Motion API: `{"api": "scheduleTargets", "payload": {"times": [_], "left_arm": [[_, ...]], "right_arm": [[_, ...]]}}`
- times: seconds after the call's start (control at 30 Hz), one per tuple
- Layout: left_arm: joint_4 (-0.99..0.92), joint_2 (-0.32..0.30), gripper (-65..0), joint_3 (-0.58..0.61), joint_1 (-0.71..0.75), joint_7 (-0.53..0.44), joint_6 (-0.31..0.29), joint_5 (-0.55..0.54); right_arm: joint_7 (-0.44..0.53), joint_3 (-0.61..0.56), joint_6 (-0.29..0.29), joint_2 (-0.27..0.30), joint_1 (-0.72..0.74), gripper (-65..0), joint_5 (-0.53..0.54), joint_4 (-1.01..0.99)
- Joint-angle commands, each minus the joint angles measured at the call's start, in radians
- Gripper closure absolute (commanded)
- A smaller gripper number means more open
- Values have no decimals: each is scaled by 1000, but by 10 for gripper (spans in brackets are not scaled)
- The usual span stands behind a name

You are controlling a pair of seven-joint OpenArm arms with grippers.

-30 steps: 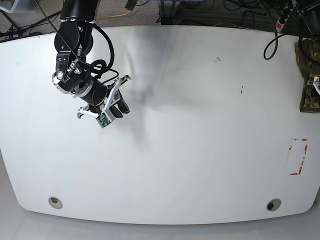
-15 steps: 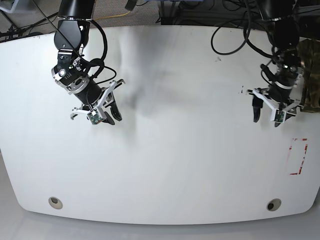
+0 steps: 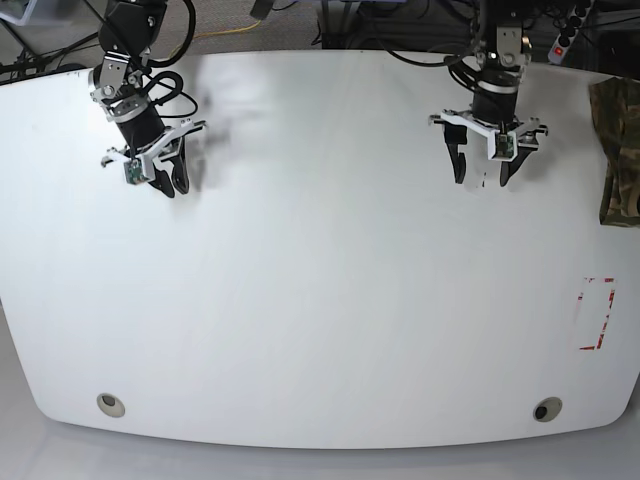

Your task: Fold the T-shirt properly

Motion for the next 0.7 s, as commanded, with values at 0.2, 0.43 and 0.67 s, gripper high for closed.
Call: {"api": "scheduleTargets", "payload": {"times": [0.2,0.43,0.67], "left_arm": [[224,63,-392,0,342,-27,7,-7],[252,63,-392,20,609,-27,6,-10],[184,63,-392,22,732,-27,7,-10]], "right_arm": [[39,28,-2,15,-266,-117,181,147],[39,28,3,9,-526,-117,282,222],[39,20,6,4,-727,-117,330,193]]}}
